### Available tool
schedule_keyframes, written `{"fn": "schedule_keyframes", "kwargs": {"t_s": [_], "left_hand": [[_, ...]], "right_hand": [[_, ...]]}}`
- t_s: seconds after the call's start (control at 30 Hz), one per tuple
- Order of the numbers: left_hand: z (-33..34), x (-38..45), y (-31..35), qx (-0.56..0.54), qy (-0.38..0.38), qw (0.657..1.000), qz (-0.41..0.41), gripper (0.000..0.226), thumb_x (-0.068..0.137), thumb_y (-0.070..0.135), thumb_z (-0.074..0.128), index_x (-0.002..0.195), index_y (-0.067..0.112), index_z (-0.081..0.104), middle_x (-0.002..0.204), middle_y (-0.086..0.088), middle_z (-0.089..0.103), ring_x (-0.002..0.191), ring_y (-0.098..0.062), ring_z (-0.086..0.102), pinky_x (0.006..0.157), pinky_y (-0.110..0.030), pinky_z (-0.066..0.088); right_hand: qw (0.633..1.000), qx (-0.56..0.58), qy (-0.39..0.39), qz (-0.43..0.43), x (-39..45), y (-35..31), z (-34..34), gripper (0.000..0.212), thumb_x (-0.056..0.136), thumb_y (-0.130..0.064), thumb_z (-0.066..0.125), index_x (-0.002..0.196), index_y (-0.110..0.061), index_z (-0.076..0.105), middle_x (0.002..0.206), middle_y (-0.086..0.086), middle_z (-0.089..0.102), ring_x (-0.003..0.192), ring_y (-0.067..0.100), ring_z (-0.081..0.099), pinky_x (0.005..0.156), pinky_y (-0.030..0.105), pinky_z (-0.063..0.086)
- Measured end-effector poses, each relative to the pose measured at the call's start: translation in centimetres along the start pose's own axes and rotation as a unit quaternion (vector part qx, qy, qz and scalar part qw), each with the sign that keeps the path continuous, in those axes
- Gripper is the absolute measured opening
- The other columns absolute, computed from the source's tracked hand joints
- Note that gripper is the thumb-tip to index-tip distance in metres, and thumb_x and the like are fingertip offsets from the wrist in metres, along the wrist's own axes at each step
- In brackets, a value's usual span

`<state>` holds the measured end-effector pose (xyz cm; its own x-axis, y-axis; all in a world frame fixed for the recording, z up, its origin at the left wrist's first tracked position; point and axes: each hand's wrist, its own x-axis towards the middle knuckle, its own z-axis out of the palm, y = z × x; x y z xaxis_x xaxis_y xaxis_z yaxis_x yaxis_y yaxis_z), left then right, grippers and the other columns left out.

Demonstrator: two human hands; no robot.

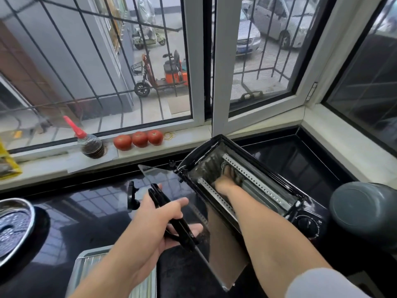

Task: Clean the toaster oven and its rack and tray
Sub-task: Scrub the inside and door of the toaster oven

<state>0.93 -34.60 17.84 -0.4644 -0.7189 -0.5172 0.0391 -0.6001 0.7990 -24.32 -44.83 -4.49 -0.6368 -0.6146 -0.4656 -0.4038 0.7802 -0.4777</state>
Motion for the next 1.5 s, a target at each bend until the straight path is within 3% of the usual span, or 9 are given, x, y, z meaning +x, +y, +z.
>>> {"fn": "schedule_keyframes", "kwargs": {"t_s": [0.27,0.37,0.5,0.6,0.8,0.97,1.17,1.33,1.5], "left_hand": [[0.9,0.0,0.7,0.015,0.002,1.0,-0.002,0.034,0.095,-0.007,0.055,0.103,0.025,0.047,0.103,-0.014,0.076,0.09,-0.054,0.072,0.086,-0.059,0.06],[1.2,-0.2,1.1,0.021,0.006,1.0,-0.002,0.034,0.096,-0.006,0.053,0.102,0.026,0.047,0.098,-0.012,0.078,0.088,-0.052,0.073,0.087,-0.059,0.06],[1.0,-0.3,1.0,0.013,0.011,1.0,-0.008,0.033,0.096,-0.007,0.054,0.102,0.024,0.046,0.123,-0.01,0.069,0.091,-0.054,0.072,0.084,-0.056,0.061],[0.7,-0.4,1.0,0.011,0.008,1.0,-0.008,0.035,0.095,-0.009,0.053,0.103,0.025,0.046,0.128,-0.009,0.065,0.092,-0.055,0.072,0.084,-0.056,0.061],[1.5,-0.7,0.8,0.029,0.013,0.999,-0.007,0.033,0.096,-0.006,0.054,0.102,0.026,0.046,0.117,-0.014,0.069,0.089,-0.053,0.073,0.088,-0.063,0.059],[0.9,-0.8,0.8,0.022,0.015,1.0,-0.01,0.034,0.096,-0.006,0.053,0.1,0.027,0.046,0.119,-0.012,0.068,0.089,-0.052,0.073,0.091,-0.061,0.058],[0.9,-0.8,0.7,0.015,0.015,1.0,-0.012,0.034,0.096,-0.004,0.058,0.1,0.028,0.046,0.118,-0.021,0.066,0.086,-0.052,0.073,0.09,-0.061,0.058],[0.6,-0.6,0.4,0.014,0.022,1.0,-0.003,0.037,0.093,-0.008,0.057,0.104,0.026,0.048,0.127,-0.013,0.066,0.095,-0.057,0.07,0.085,-0.059,0.06],[1.2,-0.9,0.6,0.012,0.012,1.0,-0.003,0.035,0.094,-0.005,0.058,0.103,0.028,0.047,0.131,-0.024,0.06,0.09,-0.052,0.073,0.089,-0.06,0.059]], "right_hand": [[0.998,-0.034,-0.032,0.052,9.6,1.7,4.5,0.097,0.073,-0.051,0.056,0.156,-0.016,0.021,0.16,0.009,0.028,0.142,0.033,0.033,0.117,0.043,0.03],[0.997,-0.025,-0.069,-0.032,3.1,-0.3,-0.1,0.049,0.102,-0.024,0.046,0.146,-0.003,0.042,0.149,0.016,0.045,0.135,0.032,0.046,0.111,0.037,0.037],[0.938,0.343,-0.035,0.043,0.1,-0.7,-1.5,0.046,0.094,0.004,0.05,0.14,0.002,0.048,0.111,0.014,0.062,0.092,0.025,0.061,0.071,0.028,0.05],[0.939,0.344,-0.017,0.02,0.3,-0.2,0.0,0.08,0.086,-0.002,0.056,0.157,-0.02,0.023,0.14,0.005,0.049,0.122,0.029,0.056,0.093,0.037,0.052],[0.958,0.283,-0.049,0.018,-1.1,0.4,-1.3,0.046,0.095,0.002,0.045,0.14,-0.01,0.048,0.131,0.012,0.058,0.12,0.028,0.056,0.1,0.03,0.044],[0.92,0.378,-0.093,0.04,-0.6,-2.0,-0.4,0.05,0.088,-0.002,0.049,0.138,-0.008,0.046,0.111,0.016,0.058,0.071,0.019,0.054,0.055,0.025,0.042],[0.889,0.443,-0.115,0.005,-5.9,-5.4,-2.7,0.035,0.084,0.004,0.047,0.116,-0.008,0.054,0.097,0.015,0.062,0.084,0.027,0.06,0.069,0.031,0.049],[0.903,0.414,-0.048,-0.101,-8.6,-6.9,-5.5,0.069,0.09,0.006,0.046,0.152,-0.019,0.027,0.126,-0.007,0.04,0.115,0.017,0.044,0.098,0.027,0.037],[0.915,0.393,-0.09,0.024,-6.8,-4.7,-3.8,0.049,0.094,0.006,0.041,0.141,-0.005,0.041,0.133,0.009,0.048,0.116,0.025,0.047,0.102,0.035,0.036]]}}
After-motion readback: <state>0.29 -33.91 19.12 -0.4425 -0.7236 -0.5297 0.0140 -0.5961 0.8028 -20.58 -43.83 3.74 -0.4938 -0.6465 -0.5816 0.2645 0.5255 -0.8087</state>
